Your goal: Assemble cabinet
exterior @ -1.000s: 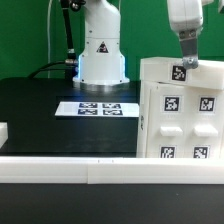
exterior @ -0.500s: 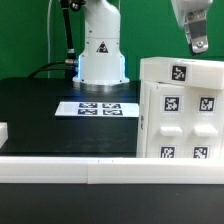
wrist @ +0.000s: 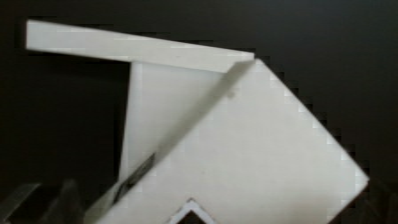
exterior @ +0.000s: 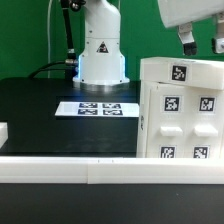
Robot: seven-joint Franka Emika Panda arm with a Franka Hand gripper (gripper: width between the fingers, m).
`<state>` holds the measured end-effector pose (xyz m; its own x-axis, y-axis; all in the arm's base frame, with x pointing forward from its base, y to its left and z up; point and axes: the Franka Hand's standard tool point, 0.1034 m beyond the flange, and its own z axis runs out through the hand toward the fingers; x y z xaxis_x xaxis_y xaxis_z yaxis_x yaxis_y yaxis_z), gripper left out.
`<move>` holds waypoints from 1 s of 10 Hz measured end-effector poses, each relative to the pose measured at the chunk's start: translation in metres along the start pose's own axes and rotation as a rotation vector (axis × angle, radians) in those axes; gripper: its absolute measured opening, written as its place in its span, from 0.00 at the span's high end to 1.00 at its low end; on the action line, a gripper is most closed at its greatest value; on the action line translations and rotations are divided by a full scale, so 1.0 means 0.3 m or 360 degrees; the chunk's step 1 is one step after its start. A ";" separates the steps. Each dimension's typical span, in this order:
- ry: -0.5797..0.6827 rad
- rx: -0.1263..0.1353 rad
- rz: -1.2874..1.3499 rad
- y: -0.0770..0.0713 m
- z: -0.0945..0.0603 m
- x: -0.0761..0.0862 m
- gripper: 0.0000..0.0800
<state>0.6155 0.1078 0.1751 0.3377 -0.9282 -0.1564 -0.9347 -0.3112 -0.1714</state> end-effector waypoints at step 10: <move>0.0049 -0.0191 -0.1527 -0.034 -0.016 -0.012 0.00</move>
Offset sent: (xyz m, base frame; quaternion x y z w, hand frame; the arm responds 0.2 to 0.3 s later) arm 0.0000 0.0000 0.0000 0.0000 0.0000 -0.1296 0.9916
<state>0.6233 0.1134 0.1822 0.9618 -0.2728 0.0245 -0.2685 -0.9567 -0.1123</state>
